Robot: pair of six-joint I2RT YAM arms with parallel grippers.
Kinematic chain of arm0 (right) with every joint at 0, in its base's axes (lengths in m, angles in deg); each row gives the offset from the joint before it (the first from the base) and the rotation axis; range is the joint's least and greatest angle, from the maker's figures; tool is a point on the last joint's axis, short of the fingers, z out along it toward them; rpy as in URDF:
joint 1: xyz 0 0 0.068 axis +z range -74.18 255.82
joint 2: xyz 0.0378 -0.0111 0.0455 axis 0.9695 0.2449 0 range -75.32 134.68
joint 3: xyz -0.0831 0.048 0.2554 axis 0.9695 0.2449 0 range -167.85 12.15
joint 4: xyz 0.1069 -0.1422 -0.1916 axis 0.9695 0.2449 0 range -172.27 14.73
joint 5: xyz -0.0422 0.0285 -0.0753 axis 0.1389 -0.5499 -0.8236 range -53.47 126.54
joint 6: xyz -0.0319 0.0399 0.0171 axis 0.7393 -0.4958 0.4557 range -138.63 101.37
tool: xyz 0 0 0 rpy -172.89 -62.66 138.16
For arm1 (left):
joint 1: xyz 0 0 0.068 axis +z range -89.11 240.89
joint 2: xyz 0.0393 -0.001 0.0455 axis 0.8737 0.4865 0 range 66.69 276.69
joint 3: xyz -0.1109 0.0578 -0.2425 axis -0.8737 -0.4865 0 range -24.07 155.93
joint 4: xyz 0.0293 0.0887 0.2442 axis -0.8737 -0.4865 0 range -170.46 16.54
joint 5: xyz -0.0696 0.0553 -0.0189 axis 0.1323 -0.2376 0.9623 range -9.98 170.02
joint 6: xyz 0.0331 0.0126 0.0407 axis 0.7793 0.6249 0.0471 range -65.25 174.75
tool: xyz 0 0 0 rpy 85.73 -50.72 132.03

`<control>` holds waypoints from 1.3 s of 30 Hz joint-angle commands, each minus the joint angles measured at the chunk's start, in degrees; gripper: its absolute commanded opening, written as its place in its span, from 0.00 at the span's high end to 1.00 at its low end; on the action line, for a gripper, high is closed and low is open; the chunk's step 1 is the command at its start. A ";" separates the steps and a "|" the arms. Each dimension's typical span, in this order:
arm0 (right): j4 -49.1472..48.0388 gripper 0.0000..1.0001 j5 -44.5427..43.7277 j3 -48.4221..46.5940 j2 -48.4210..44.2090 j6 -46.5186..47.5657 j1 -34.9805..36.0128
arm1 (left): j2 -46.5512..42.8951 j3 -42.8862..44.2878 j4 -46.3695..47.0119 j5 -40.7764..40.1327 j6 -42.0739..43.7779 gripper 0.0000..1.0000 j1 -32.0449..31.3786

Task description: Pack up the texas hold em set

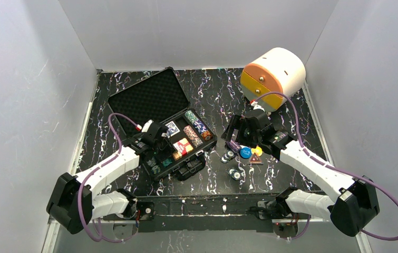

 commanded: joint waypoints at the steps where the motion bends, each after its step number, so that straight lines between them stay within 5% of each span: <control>1: -1.39 0.07 -0.24 0.20 -0.79 0.61 -0.24 | -0.74 2.39 2.72 0.84 1.51 0.67 0.03; 8: -1.49 0.07 2.86 -1.33 -0.31 3.67 -0.20 | -4.53 9.18 -6.28 -6.42 10.12 0.47 0.03; 15: -8.14 0.20 14.19 -3.15 2.85 4.52 2.23 | -8.98 13.16 -8.80 -12.79 15.50 0.47 0.03; 20: -9.15 0.26 10.20 -10.76 11.82 4.28 12.34 | -14.92 14.40 -9.12 -19.63 19.46 0.48 0.03; 29: -11.58 0.62 14.63 -23.77 31.56 2.28 18.94 | -27.73 11.96 -11.15 -27.47 22.26 0.44 0.03; 39: -7.27 0.69 13.19 -32.15 42.07 2.65 20.38 | -31.19 7.81 -11.19 -24.30 21.70 0.42 0.03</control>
